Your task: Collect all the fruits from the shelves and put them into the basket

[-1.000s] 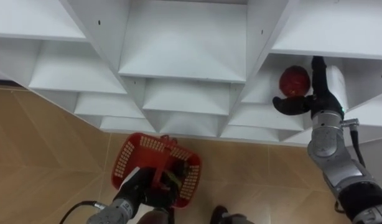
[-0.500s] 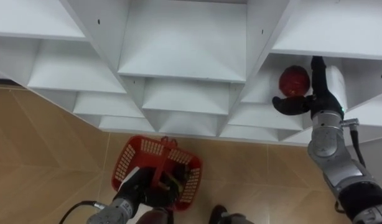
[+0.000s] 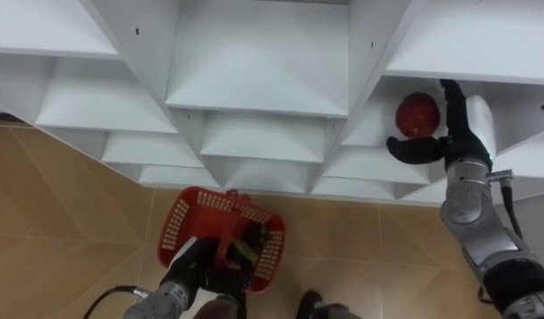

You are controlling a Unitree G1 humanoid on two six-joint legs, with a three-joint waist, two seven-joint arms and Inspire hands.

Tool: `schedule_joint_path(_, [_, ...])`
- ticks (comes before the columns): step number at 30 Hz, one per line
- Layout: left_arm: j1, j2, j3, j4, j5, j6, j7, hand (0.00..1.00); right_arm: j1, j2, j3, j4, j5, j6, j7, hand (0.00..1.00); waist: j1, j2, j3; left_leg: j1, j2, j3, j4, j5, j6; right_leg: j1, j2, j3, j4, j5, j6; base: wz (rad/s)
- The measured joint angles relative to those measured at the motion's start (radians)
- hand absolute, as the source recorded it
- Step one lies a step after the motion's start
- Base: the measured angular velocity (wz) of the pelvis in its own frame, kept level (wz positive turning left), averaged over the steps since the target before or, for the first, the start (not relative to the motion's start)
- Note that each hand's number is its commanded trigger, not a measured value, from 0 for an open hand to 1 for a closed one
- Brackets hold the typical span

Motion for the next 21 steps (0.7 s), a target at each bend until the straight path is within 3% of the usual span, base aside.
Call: schedule_joint_path(21, [-0.017,0.000,-0.019,0.000,-0.035,0.000,0.021,1.00,-0.035,-0.007,0.010,0.019,-0.007,0.024,0.028,1.00,0.018,0.006,0.0015,-0.009,0.007,0.002,-0.005,0.000,0.000,-0.001,0.000,-0.017,-0.011,0.001,0.000,0.00])
